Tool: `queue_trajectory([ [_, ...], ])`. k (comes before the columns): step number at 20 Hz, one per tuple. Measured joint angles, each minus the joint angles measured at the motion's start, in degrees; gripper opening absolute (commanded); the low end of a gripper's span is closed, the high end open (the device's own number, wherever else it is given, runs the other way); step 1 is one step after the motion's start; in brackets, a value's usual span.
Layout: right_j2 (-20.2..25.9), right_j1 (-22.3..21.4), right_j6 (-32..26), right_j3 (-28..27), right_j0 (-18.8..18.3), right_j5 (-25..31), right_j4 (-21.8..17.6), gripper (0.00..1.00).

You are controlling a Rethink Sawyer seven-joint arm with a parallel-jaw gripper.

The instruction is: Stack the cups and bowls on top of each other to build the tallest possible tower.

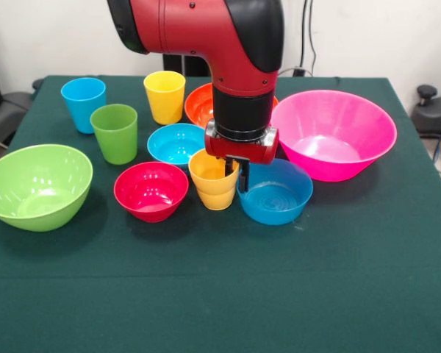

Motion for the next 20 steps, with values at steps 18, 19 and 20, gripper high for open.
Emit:
queue_trajectory([
  [18,-0.12,1.59,0.0,-4.46,2.35,0.04,0.49,0.0],
  [19,-0.14,1.72,0.0,-4.77,2.56,0.04,0.61,0.0],
  [20,-0.17,1.84,0.0,-5.09,2.76,0.04,0.75,0.0],
])
